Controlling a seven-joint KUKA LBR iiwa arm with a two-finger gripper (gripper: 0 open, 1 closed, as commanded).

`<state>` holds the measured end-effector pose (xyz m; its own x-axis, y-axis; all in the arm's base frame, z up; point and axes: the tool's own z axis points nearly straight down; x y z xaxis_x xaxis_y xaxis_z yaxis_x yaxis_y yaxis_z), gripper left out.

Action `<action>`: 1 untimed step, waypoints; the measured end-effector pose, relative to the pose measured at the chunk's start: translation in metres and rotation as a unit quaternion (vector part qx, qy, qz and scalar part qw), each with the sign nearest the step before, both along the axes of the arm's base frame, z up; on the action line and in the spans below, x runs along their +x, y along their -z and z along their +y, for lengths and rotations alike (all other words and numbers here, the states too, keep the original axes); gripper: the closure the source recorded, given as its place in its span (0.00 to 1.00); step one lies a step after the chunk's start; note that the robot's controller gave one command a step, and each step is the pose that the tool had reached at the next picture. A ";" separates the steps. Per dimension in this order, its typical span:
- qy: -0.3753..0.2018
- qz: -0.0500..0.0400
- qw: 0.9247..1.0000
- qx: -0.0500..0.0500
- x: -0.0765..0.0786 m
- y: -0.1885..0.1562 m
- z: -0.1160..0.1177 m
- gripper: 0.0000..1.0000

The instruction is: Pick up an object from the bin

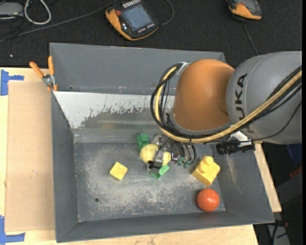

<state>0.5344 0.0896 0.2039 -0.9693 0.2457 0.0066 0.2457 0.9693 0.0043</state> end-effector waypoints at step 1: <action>0.000 0.000 1.000 0.000 0.000 -0.016 0.000 1.00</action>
Offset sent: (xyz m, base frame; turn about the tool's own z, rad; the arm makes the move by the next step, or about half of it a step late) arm -0.0002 0.0003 0.0180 -0.0005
